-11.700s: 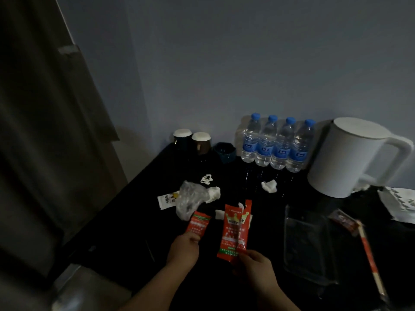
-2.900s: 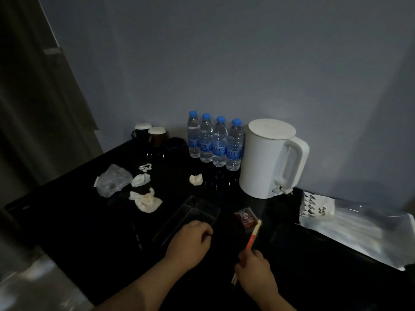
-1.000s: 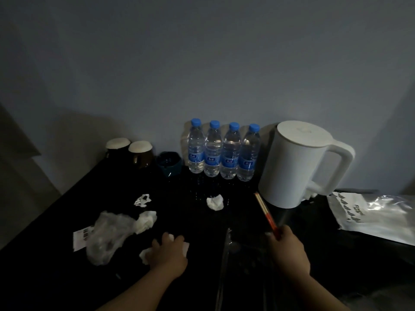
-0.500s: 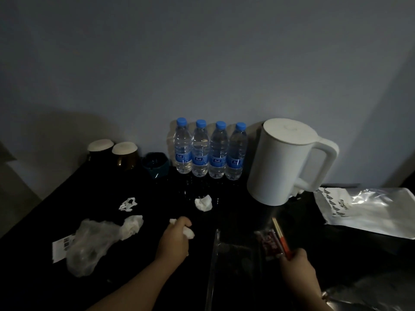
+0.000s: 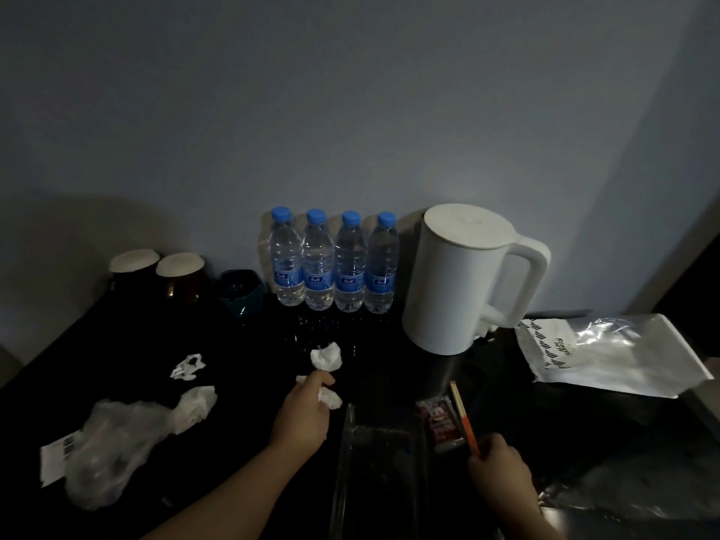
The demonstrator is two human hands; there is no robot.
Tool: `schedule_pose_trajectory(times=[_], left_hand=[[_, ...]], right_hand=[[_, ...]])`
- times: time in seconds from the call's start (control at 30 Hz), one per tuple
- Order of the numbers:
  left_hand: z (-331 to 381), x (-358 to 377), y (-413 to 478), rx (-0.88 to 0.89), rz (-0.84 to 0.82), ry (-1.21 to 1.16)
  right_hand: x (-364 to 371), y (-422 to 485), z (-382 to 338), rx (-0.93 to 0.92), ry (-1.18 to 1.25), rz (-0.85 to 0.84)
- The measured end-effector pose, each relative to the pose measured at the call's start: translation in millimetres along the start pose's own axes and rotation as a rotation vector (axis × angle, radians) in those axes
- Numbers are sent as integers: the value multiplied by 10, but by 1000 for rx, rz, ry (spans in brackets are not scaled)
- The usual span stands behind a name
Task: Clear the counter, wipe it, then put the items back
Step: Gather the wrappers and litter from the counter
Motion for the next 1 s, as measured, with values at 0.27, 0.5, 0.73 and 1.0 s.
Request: schedule_pose_trajectory(times=[0.27,0.5,0.73,1.0], left_hand=[[-120,-249,24,-1,60,89],[-312,-655,-15,-33,208,177],[-444,-926,0,-42,138,490],[-705,-1038,190,-285,-158,834]], right_hand=[[234,-93,-624,-310,49,173],[526,-285,-1293,-545,-16,159],[796,-371,-1717,-668,-173,72],[896,-317,-2013,-690,-434,11]])
Point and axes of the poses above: each hand's wrist, its own y-axis towards the middle knuckle, its own x-axis out of the palm, z = x × y, the point moved 1 cm from there along y, towards the middle knuckle, and after that the axes turned 14 degrees about x, right-handed, at the moved point
